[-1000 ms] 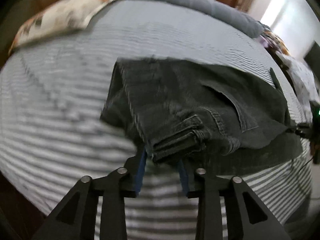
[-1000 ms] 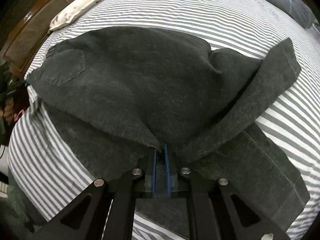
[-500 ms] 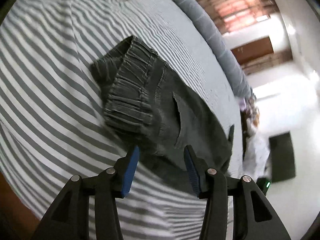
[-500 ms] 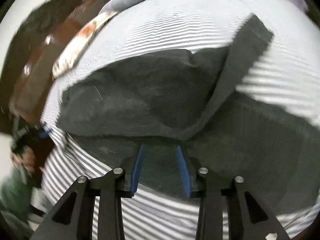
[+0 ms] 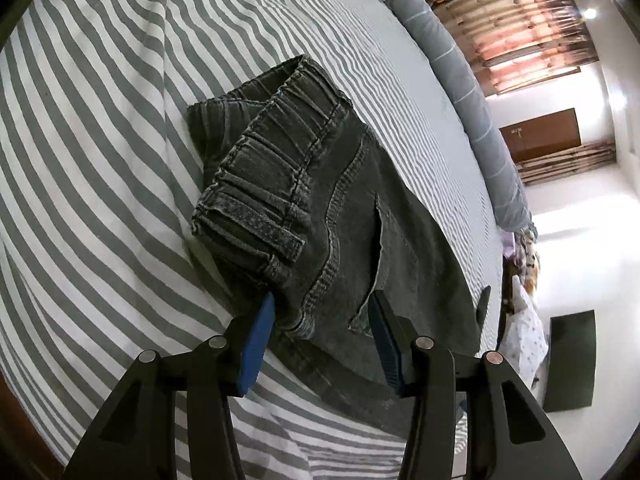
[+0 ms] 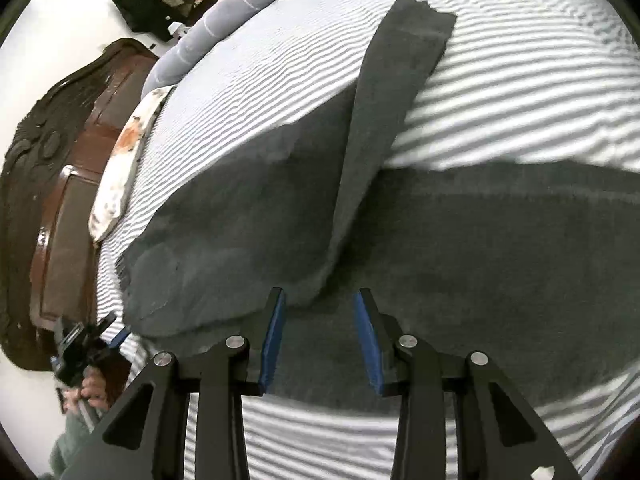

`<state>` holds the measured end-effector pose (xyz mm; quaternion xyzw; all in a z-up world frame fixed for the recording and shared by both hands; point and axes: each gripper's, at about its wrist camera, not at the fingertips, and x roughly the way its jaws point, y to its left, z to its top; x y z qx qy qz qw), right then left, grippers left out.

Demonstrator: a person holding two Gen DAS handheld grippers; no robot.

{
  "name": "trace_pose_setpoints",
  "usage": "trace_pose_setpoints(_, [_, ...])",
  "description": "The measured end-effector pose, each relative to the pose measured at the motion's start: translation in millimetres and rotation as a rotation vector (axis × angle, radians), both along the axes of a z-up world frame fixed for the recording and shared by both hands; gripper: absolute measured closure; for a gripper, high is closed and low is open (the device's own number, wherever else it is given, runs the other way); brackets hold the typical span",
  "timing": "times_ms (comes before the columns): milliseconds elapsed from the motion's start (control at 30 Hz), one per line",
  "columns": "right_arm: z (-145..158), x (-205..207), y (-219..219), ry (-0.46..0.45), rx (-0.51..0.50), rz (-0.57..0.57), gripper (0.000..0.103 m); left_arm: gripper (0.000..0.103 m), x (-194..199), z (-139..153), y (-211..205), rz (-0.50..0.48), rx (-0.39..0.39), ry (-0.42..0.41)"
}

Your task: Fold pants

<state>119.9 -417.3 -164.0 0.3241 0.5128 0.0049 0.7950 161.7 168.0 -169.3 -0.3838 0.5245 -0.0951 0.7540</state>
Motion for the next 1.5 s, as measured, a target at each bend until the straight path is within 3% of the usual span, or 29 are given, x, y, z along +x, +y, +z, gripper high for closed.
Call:
trace_pose_setpoints(200, [-16.1, 32.2, -23.1, 0.004, 0.085, -0.094, 0.069, 0.072, 1.1, -0.5, 3.7, 0.046, 0.012, -0.010])
trace_pose_setpoints(367, [-21.9, 50.0, -37.5, 0.004, 0.070, -0.116, 0.084, 0.084, 1.3, -5.6, 9.6, 0.058, 0.035, -0.010])
trace_pose_setpoints(733, [-28.4, 86.0, -68.7, -0.004, 0.046, -0.182, 0.086, 0.084, 8.9, -13.0, 1.5, 0.064, 0.093, 0.014])
trace_pose_setpoints(900, [-16.3, 84.1, -74.1, -0.039, 0.020, -0.171, 0.097, 0.083, 14.8, -18.2, -1.2, 0.096, 0.068, 0.027])
trace_pose_setpoints(1000, [-4.2, 76.6, -74.4, -0.062, -0.015, -0.171, 0.098, 0.084, 15.8, -16.5, -2.1, 0.104, 0.080, 0.006])
trace_pose_setpoints(1067, [3.6, 69.2, -77.3, -0.070, -0.036, -0.181, 0.098, 0.097, 16.2, -14.3, -0.5, 0.098, 0.117, 0.004])
trace_pose_setpoints(1500, [25.6, -21.5, -64.8, -0.050, -0.077, -0.191, 0.099, 0.101, 38.7, 21.6, 7.0, 0.051, 0.228, -0.109])
